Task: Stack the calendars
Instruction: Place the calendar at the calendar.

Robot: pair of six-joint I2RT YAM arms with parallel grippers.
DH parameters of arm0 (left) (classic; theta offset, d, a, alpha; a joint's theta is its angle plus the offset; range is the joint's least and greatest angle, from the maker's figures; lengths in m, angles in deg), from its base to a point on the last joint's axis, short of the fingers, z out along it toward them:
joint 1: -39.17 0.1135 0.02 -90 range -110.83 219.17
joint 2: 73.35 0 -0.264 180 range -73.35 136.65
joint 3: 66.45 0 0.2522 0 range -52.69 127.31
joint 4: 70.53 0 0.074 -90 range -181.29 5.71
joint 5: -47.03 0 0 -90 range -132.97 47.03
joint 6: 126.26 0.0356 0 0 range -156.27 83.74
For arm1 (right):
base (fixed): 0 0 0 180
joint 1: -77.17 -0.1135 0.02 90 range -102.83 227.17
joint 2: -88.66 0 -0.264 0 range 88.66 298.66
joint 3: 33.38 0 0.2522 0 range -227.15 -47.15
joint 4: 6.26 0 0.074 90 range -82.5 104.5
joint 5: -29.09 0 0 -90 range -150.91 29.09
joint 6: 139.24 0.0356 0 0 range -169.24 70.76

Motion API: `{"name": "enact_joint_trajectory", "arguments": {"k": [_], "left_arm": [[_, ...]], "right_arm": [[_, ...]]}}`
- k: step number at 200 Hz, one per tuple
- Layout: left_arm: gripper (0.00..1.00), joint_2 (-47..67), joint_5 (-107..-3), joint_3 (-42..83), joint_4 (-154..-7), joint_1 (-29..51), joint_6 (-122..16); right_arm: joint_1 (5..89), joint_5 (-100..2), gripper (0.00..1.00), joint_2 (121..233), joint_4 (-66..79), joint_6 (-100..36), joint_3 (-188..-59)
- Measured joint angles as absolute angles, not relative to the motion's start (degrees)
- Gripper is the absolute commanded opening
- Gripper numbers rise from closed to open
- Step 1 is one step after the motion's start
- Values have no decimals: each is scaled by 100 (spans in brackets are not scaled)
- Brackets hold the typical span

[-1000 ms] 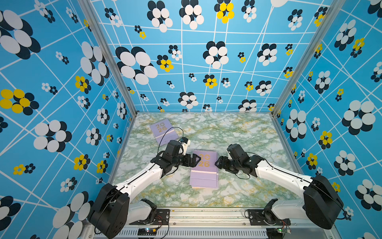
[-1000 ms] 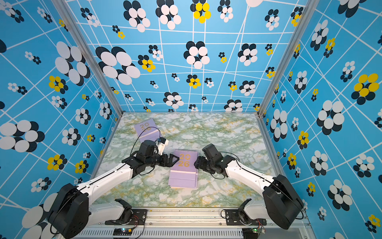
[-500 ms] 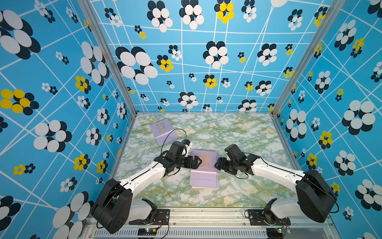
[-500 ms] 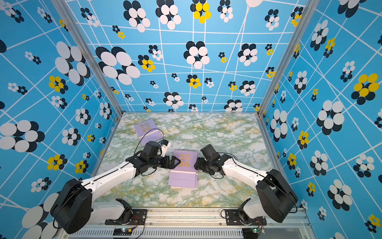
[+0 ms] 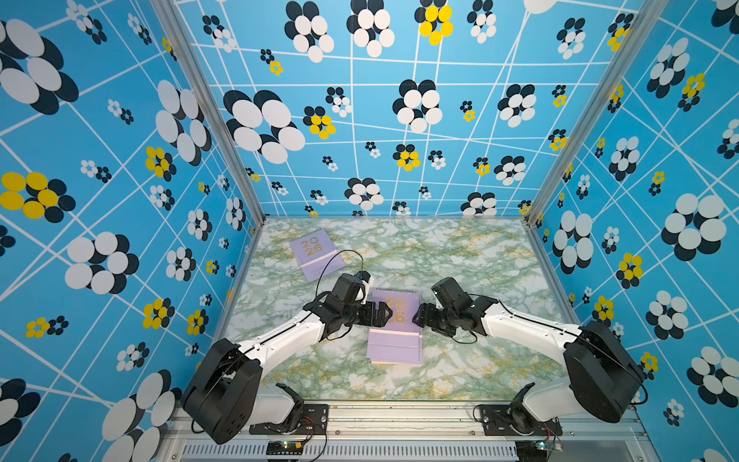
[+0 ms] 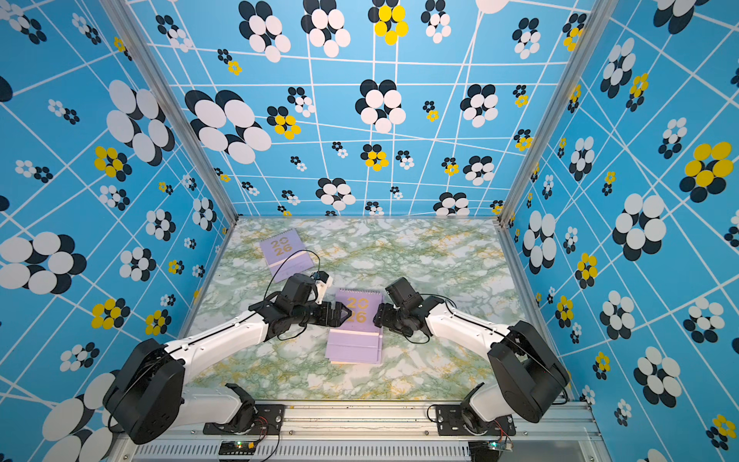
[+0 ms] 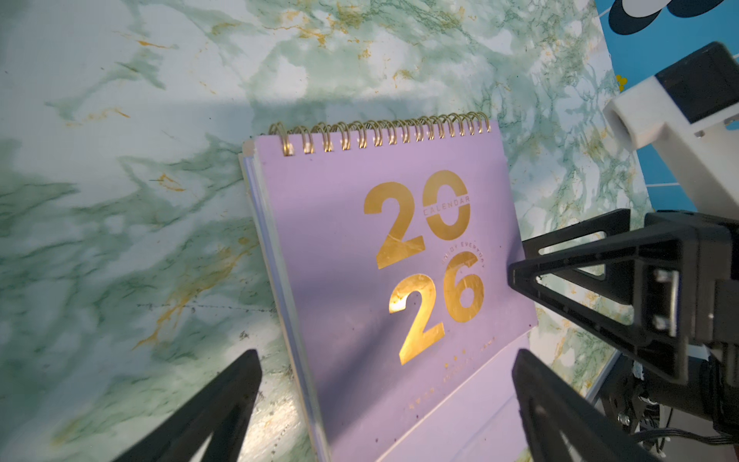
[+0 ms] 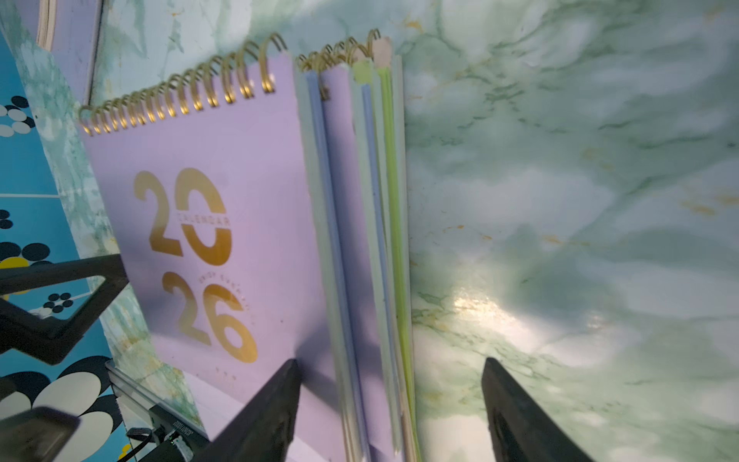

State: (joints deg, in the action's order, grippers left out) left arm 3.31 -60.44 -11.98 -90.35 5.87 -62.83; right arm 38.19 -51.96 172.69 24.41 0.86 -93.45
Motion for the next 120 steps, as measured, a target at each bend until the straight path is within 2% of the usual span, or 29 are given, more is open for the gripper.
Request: {"name": "enact_joint_trajectory", "arguments": {"k": [120], "left_arm": [[99,423,-5937,-1130,-9007,377,-6375]], "right_arm": [[3788,-4874,73,17621,2188,67,-9577]]}}
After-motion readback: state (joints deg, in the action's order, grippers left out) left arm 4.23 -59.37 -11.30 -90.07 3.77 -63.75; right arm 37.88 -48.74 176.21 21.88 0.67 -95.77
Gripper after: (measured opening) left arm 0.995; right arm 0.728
